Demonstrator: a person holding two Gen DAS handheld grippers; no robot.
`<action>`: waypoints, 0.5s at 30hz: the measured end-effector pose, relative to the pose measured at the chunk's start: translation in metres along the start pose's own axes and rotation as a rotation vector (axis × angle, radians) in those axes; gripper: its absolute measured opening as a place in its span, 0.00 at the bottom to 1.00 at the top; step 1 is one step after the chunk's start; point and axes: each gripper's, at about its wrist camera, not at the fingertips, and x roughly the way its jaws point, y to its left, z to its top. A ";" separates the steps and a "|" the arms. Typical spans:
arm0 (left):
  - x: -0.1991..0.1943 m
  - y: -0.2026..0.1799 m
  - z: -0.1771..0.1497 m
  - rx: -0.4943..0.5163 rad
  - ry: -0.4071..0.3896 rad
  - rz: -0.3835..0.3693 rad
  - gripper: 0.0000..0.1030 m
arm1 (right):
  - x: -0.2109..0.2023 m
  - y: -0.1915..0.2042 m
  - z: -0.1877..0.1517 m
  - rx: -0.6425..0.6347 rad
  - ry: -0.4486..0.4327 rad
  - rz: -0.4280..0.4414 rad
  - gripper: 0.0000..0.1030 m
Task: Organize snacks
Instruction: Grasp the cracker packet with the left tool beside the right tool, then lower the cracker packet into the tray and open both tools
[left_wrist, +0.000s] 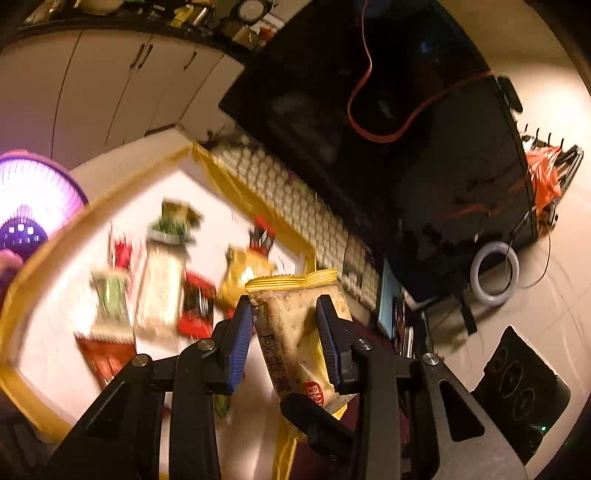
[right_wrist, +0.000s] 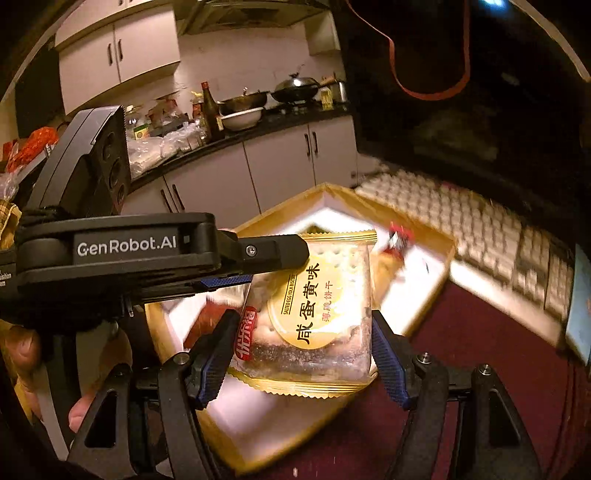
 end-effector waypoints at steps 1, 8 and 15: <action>0.000 0.003 0.006 -0.007 -0.006 -0.001 0.31 | 0.004 0.000 0.008 -0.006 -0.004 0.001 0.68; 0.029 0.024 0.037 -0.043 -0.003 0.041 0.32 | 0.041 -0.009 0.040 0.011 0.030 0.022 0.68; 0.069 0.042 0.051 -0.073 0.067 0.101 0.32 | 0.087 -0.030 0.046 0.068 0.109 0.006 0.68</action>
